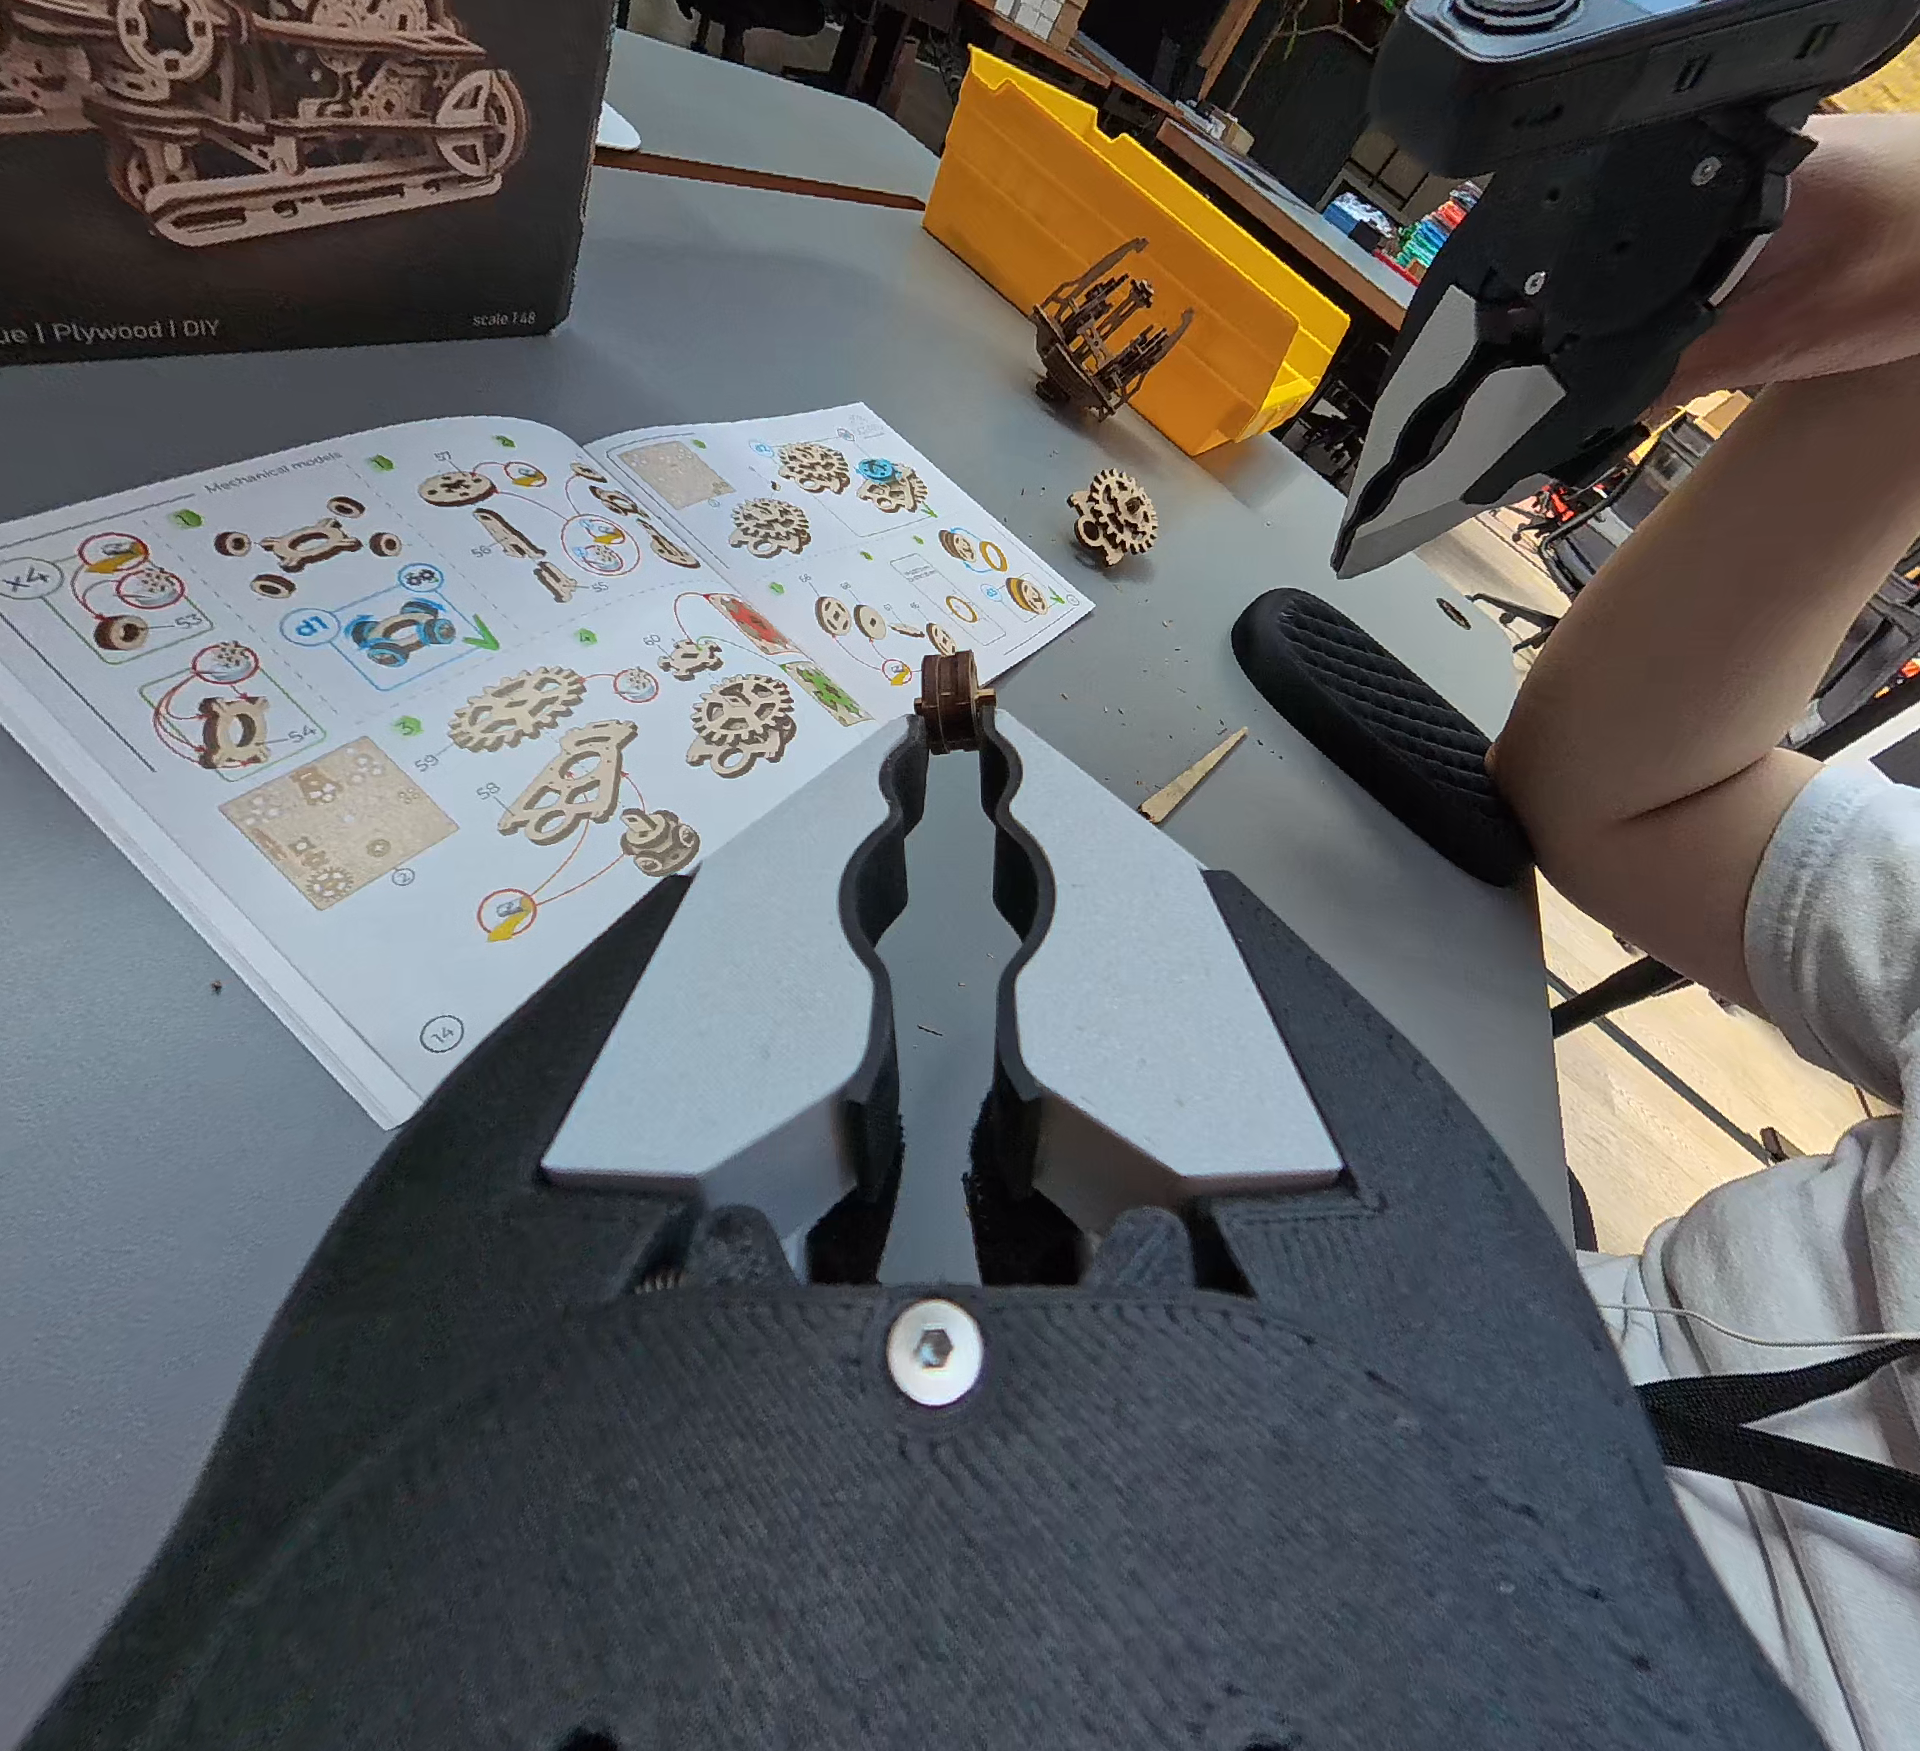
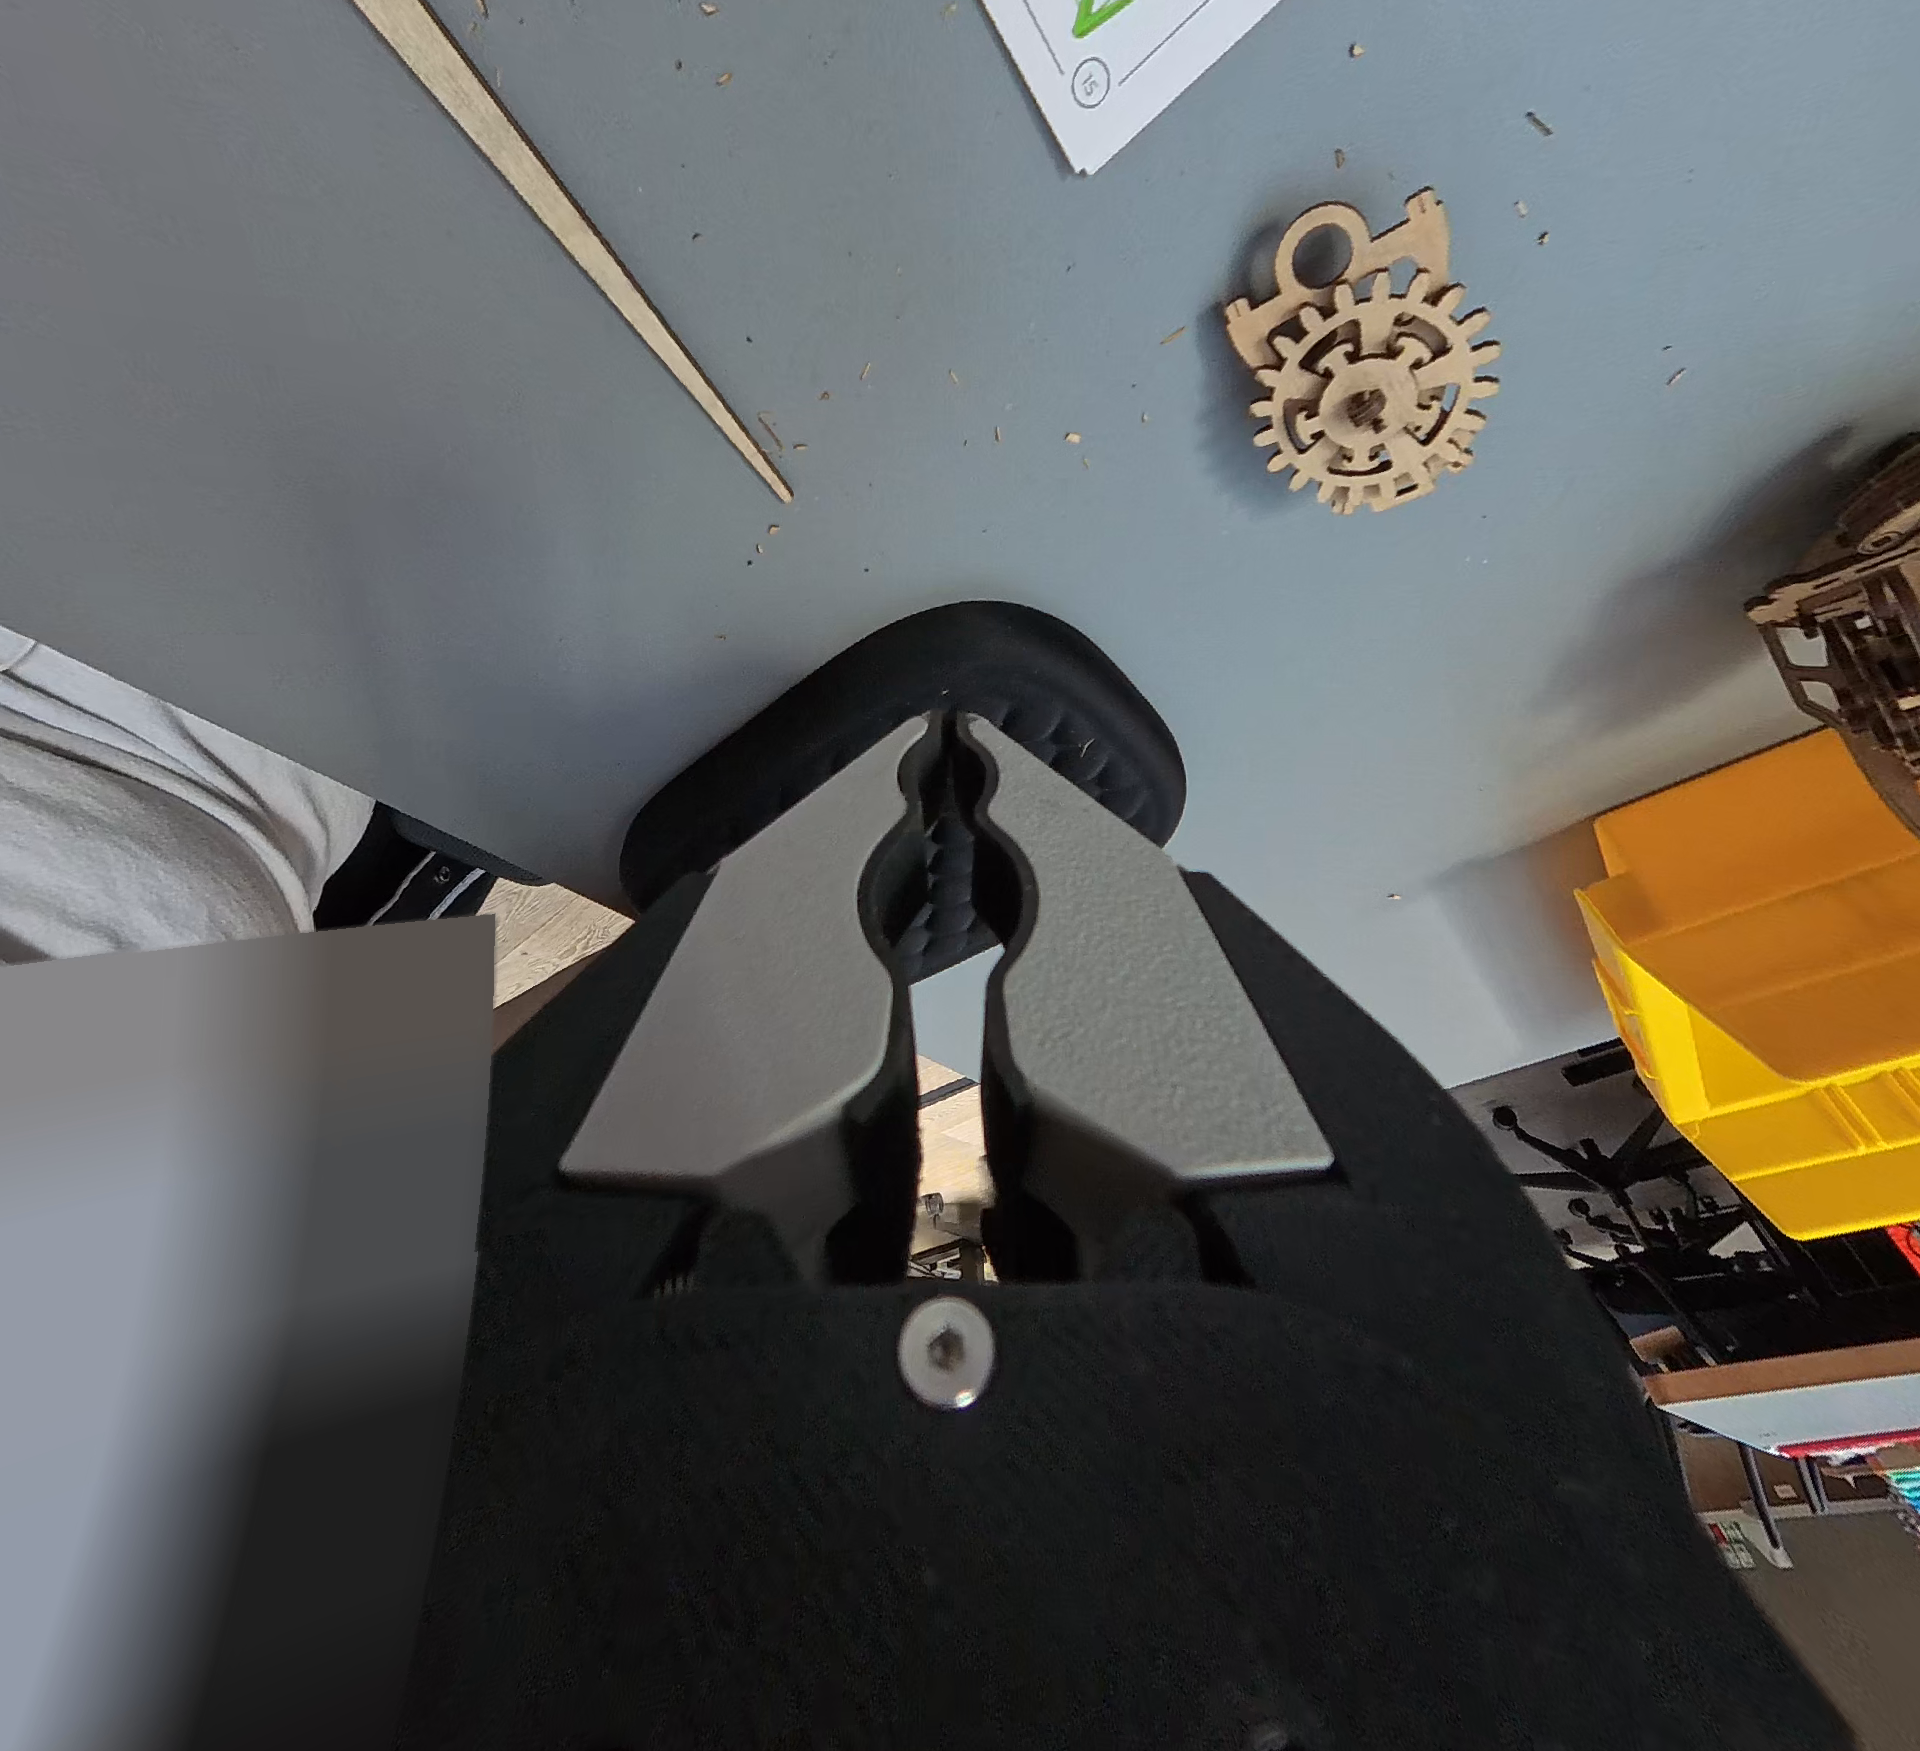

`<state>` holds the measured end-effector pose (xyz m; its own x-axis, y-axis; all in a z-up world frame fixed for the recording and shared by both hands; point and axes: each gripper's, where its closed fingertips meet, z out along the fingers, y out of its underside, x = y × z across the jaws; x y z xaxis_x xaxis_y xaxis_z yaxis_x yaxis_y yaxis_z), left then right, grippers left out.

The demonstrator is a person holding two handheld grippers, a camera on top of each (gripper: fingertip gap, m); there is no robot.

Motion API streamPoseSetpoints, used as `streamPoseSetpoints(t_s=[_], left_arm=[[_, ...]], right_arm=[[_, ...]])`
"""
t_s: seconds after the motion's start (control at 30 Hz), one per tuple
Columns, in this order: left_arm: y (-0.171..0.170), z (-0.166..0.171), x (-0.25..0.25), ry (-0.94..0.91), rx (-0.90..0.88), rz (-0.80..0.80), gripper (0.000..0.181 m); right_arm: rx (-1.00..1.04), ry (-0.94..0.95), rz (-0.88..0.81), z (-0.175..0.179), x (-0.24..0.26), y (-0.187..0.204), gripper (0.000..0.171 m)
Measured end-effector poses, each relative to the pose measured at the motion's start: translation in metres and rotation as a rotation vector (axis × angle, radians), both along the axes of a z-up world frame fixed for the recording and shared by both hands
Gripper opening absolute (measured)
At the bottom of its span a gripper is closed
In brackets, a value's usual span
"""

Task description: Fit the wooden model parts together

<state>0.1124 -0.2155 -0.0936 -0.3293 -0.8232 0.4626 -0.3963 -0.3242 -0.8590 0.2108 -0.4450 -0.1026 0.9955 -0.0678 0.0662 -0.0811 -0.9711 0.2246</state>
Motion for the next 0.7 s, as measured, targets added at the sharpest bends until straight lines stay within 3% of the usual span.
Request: streamPoseSetpoints(t_s=[0.2,0.3,0.37,0.43,0.53,0.6,0.7], left_arm=[[0.000,0.002,0.000,-0.013,0.009,0.004,0.008],[-0.004,0.015,-0.001,-0.111,0.178,-0.032,0.007],[-0.009,0.034,-0.006,-0.269,0.501,-0.062,0.007],[-0.023,0.063,-0.017,-0.529,0.935,-0.090,0.007],[-0.054,0.070,-0.034,-0.794,1.588,-0.231,0.007],[-0.067,0.064,-0.040,-0.891,1.870,-0.331,0.007],[-0.079,0.060,-0.047,-0.993,2.073,-0.417,0.007]], right_arm=[[0.002,0.017,0.015,0.000,-0.002,0.000,0.000],[0.007,0.027,0.030,0.000,-0.004,0.001,0.000],[0.011,0.035,0.035,0.000,-0.004,0.002,0.000],[0.006,0.043,0.031,-0.001,-0.003,0.001,0.000],[-0.012,0.056,0.021,-0.004,-0.002,-0.001,0.000],[-0.022,0.064,0.014,-0.006,-0.001,-0.001,0.000],[-0.037,0.073,0.009,-0.009,0.000,-0.001,0.000]])
